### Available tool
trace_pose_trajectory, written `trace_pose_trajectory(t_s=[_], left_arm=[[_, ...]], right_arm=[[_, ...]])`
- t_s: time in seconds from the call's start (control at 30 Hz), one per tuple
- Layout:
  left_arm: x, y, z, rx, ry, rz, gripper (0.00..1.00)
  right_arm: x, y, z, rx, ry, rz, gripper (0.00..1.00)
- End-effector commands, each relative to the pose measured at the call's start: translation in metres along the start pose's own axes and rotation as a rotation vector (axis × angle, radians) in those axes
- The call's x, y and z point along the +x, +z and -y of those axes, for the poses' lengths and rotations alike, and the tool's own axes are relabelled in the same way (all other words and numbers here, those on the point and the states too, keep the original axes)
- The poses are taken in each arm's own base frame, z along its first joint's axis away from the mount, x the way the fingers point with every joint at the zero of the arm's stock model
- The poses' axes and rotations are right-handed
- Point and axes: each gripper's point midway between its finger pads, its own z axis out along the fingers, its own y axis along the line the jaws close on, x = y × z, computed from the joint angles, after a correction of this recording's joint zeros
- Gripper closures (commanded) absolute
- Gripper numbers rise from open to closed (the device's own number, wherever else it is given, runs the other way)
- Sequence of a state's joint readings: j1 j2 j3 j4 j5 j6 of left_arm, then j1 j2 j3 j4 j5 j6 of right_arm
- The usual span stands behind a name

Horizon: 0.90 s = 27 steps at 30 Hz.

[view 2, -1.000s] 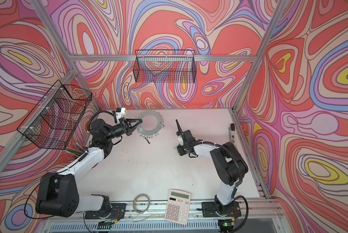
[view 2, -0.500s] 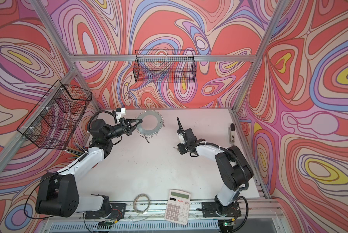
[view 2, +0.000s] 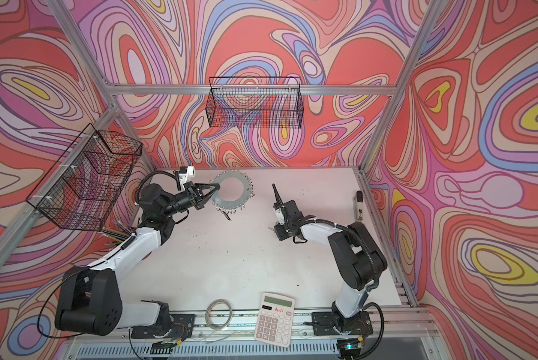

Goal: Attach keys to a key ring
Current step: Pick up the key from the center of the table.

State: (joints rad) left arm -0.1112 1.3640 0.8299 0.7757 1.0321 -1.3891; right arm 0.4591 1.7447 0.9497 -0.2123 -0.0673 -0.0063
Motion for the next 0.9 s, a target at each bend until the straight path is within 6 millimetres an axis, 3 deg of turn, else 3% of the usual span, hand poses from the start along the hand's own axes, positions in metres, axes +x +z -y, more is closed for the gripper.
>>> trace_pose_trajectory(t_s=[0.0, 0.2, 0.43, 0.53, 0.7, 0.87], left_arm=[[0.0, -0.001, 0.01, 0.035, 0.036, -0.004, 1.0], [-0.001, -0.001, 0.009, 0.035, 0.034, -0.004, 1.0], [-0.001, -0.001, 0.01, 0.034, 0.032, -0.004, 1.0], [-0.002, -0.001, 0.011, 0.033, 0.033, 0.002, 1.0], [-0.005, -0.002, 0.019, 0.025, 0.051, 0.014, 1.0], [-0.006, -0.006, 0.027, -0.049, 0.117, 0.042, 1.0]], right_arm=[[0.006, 0.011, 0.002, 0.002, -0.015, -0.019, 0.84], [0.005, 0.015, 0.001, -0.006, -0.018, -0.024, 0.85], [0.0, 0.011, -0.001, -0.014, -0.024, -0.002, 1.0], [-0.007, 0.002, -0.002, -0.017, -0.026, 0.029, 1.0], [-0.034, -0.038, -0.006, -0.019, -0.035, 0.139, 1.0], [-0.068, -0.101, -0.031, -0.084, -0.059, 0.256, 1.0]])
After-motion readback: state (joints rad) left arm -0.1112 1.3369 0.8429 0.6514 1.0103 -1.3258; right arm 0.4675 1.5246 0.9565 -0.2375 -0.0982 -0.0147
